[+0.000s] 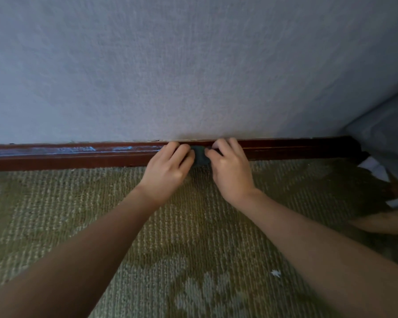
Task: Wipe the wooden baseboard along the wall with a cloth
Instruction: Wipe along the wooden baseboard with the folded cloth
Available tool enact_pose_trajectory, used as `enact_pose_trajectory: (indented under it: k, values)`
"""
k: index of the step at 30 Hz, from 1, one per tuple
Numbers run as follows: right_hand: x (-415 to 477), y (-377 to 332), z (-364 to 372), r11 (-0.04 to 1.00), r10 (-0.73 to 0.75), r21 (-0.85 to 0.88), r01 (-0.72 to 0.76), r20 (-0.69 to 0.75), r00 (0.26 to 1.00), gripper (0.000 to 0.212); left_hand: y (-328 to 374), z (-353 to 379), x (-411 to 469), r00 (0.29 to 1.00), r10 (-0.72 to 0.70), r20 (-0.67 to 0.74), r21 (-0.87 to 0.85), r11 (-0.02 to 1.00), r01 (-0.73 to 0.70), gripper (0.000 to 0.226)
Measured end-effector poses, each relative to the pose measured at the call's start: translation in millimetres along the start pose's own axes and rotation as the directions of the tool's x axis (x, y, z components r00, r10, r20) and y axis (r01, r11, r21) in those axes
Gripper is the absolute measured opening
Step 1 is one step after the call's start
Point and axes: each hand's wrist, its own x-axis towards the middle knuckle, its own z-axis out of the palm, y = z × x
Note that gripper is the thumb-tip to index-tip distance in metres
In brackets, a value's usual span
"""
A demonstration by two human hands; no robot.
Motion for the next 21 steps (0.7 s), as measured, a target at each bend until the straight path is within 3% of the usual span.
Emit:
enact_pose_trajectory:
  k: [6, 14, 19, 21]
  values:
    - [-4.0, 18.0, -0.9, 0.995, -0.095, 0.018, 0.095, 0.018, 0.995, 0.032, 9.6, 1.1, 1.8, 0.994, -0.109, -0.029, -0.063, 0.992, 0.107, 0.023]
    - [-6.9, 13.0, 10.1, 0.998, -0.051, 0.018, 0.052, -0.071, 0.996, 0.032, 3.1, 5.2, 0.1, 1.000, 0.018, -0.014, -0.026, 1.000, -0.018, 0.017]
    - [-3.4, 31.1, 3.2, 0.967, -0.250, -0.058, 0.250, 0.006, 0.968, 0.033, 4.9, 10.2, 1.9, 0.998, 0.059, -0.036, 0.000, 0.998, -0.059, 0.018]
    - [-2.6, 37.8, -0.1, 0.963, -0.260, -0.067, 0.261, 0.018, 0.965, 0.032, 7.0, 13.0, 5.5, 0.995, 0.091, -0.039, 0.018, 0.996, -0.090, 0.019]
